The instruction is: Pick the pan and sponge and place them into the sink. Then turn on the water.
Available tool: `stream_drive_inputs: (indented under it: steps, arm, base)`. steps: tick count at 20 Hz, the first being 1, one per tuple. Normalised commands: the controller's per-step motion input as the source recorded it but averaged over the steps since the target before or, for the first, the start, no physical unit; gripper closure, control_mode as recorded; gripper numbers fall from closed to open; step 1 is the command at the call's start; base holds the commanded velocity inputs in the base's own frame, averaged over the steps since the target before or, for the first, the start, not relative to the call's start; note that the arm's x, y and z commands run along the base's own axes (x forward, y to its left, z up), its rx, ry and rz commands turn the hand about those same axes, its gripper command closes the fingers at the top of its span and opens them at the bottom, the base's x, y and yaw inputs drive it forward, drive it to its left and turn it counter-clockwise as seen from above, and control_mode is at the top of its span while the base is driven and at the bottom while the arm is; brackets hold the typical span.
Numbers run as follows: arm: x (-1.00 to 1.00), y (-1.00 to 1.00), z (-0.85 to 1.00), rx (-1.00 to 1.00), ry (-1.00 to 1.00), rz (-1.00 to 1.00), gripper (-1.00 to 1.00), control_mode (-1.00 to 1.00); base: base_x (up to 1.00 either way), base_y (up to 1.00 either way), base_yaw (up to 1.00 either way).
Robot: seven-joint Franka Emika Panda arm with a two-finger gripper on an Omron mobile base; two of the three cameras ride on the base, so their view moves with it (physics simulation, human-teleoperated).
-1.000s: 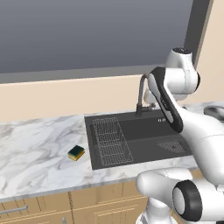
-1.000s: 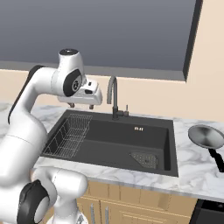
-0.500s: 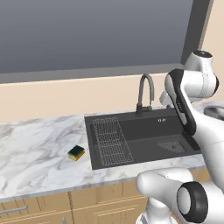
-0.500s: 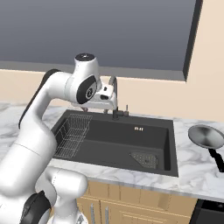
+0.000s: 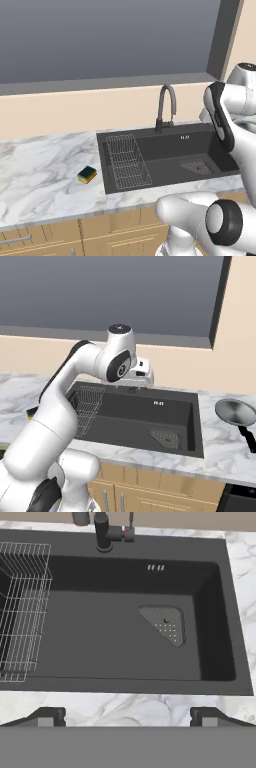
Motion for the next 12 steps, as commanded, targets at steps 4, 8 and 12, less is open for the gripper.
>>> stream_drive_inputs:
  steps: [4,8,12]
  arm:
    - [0.0,-0.58,-0.15,-0.06,0.0,0.0,-1.0,-1.0]
    - [0.0,-0.62,-0.14,-0.05,0.0,0.0,-1.0,-1.0]
    - [0.0,-0.68,-0.12,-0.03,0.0,0.0,-1.0,-1.0]
  base:
    - [0.0,0.0,0.0]
    - [0.0,0.0,0.0]
    - [0.0,0.0,0.0]
